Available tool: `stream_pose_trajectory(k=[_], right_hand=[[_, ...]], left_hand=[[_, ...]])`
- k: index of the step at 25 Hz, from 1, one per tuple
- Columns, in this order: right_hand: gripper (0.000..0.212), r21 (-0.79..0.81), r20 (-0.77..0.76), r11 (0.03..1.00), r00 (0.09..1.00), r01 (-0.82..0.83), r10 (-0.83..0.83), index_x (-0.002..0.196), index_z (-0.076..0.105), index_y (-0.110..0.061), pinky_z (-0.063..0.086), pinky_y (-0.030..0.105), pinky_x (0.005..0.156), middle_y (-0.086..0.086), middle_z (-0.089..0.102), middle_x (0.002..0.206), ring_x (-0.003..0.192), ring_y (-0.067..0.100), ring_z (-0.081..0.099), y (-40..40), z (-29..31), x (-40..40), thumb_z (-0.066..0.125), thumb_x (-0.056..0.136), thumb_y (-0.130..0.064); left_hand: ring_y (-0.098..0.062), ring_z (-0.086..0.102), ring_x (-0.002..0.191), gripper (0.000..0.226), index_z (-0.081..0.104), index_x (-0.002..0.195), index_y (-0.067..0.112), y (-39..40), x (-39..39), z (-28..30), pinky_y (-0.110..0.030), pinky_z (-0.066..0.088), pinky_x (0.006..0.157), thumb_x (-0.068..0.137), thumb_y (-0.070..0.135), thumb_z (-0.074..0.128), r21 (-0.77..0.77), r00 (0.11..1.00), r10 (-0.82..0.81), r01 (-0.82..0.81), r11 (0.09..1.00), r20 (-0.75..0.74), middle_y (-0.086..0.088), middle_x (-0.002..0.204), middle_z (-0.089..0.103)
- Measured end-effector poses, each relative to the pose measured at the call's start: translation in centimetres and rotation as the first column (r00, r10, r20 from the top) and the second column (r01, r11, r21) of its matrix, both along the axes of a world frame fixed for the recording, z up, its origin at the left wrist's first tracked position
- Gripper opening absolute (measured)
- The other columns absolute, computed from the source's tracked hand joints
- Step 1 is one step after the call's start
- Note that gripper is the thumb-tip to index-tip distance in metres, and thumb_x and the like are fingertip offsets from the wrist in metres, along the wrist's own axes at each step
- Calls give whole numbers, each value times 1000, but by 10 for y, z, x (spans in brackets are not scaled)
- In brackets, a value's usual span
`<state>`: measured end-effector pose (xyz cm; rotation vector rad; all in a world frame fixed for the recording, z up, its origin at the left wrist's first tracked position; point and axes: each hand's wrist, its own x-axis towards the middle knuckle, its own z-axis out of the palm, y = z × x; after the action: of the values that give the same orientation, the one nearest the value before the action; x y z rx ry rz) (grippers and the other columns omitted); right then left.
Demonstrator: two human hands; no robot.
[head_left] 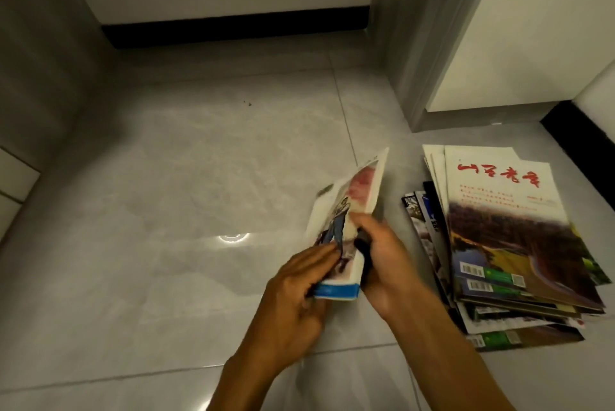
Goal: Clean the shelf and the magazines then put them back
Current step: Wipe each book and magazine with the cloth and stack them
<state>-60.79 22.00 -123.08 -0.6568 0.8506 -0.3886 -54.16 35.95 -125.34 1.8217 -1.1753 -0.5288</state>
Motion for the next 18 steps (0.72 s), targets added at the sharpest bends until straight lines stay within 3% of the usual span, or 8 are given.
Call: stream_pose_trajectory(k=[2,4,7,9,11,13,15,18], right_hand=[[44,-107,-127,994,992,-23,10,126,60,-20,58,48,74,16,71,105,91,35,70,-1,-5,-7,53,88,1],[46,-64,-73,992,991,-113,108,121,62,-21,59,49,70,18,71,105,87,34,70,-3,-6,-24,55,84,5],[41,33,53,975,975,-219,217,114,66,-15,59,46,70,20,71,103,81,32,70,-12,-1,-50,57,78,3],[44,-35,-100,959,956,-281,276,113,66,-20,58,34,57,17,72,98,69,26,70,-23,-12,-59,56,80,8],[55,-218,-371,917,898,-334,239,124,58,-30,54,30,56,14,70,107,76,23,69,-35,-37,-70,57,85,10],[64,-519,-604,758,797,-396,2,139,41,-31,51,32,72,10,59,125,101,23,61,-40,-62,-80,64,87,0],[63,-731,-616,544,742,-412,-266,138,38,-22,46,34,83,7,54,124,110,25,55,-41,-78,-83,70,85,-8],[54,-738,-660,385,712,-554,-240,127,45,-18,51,39,87,1,50,121,111,26,55,-33,-101,-66,72,83,-29]], left_hand=[[3,47,127,57,59,125,42,9,12,-3,-18,47,97,74,17,63,60,907,-14,43,997,-420,23,137,53],[-5,52,125,50,62,121,44,20,25,-14,-19,51,87,73,29,66,187,684,260,-180,966,-682,24,130,58],[-32,64,110,52,68,117,18,27,26,-34,-45,51,94,80,54,65,468,115,486,-156,870,-866,-10,119,68],[-38,68,100,43,68,113,5,26,15,-38,-48,55,86,87,39,65,464,-22,466,-154,872,-884,-20,110,70],[-32,72,86,26,66,110,6,19,0,-52,-41,59,70,89,21,66,501,124,556,-309,809,-822,-16,97,74],[-24,73,77,18,67,107,11,12,-11,-69,-35,60,65,89,15,67,528,315,649,-392,754,-693,-7,89,76],[-16,71,78,13,68,101,17,11,-15,-81,-34,59,73,88,19,68,571,528,660,-350,743,-535,2,92,74],[1,56,70,12,55,82,29,21,-7,-93,-14,45,61,92,31,61,665,796,574,-325,673,-192,13,88,61]])
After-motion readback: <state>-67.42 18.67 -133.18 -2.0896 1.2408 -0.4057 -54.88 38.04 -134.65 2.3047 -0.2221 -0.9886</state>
